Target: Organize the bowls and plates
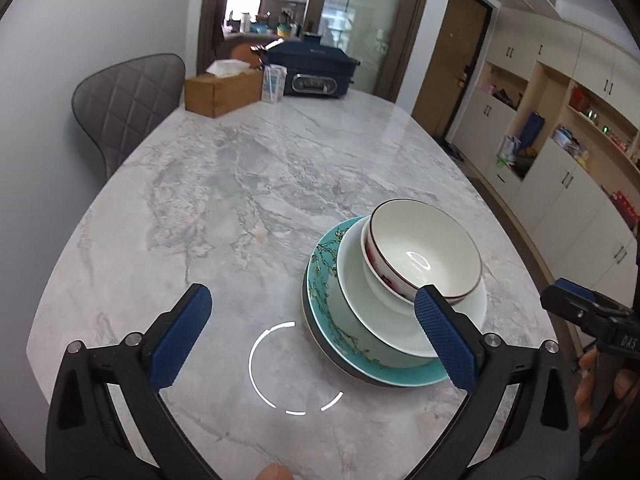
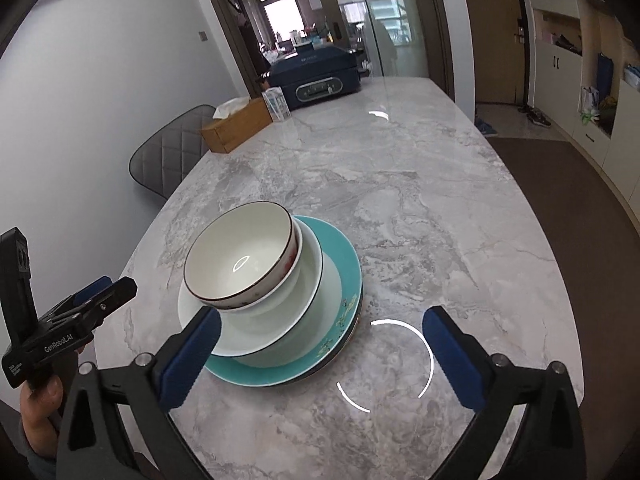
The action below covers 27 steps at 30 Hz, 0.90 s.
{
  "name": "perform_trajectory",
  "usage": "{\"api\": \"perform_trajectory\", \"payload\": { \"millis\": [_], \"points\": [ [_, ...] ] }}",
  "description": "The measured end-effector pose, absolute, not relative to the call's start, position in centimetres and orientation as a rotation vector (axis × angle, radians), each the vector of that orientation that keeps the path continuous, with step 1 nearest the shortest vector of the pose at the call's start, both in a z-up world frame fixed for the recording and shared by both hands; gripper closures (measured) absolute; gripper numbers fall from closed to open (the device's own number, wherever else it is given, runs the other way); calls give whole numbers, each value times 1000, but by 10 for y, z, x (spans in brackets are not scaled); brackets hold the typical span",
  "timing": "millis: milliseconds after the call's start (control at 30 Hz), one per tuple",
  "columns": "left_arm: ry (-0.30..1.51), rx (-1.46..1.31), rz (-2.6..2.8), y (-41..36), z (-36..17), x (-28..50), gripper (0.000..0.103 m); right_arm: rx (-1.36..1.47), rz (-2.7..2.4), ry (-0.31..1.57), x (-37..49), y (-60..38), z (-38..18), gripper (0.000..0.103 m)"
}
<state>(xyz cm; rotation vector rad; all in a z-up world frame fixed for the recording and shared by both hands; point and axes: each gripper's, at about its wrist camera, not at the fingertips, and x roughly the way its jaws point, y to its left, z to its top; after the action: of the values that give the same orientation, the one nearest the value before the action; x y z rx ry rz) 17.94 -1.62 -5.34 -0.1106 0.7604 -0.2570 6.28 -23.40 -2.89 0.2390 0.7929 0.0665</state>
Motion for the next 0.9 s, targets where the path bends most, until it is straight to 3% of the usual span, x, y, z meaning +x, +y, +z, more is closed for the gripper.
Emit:
{"api": "perform_trajectory", "payload": {
  "millis": [300, 900],
  "points": [
    [687, -126, -109, -17, -61, 107, 0, 219, 0, 670, 4, -203, -27, 0],
    [647, -74, -112, -24, -56, 60, 0, 88, -135, 539, -45, -172, -12, 0]
  ]
}}
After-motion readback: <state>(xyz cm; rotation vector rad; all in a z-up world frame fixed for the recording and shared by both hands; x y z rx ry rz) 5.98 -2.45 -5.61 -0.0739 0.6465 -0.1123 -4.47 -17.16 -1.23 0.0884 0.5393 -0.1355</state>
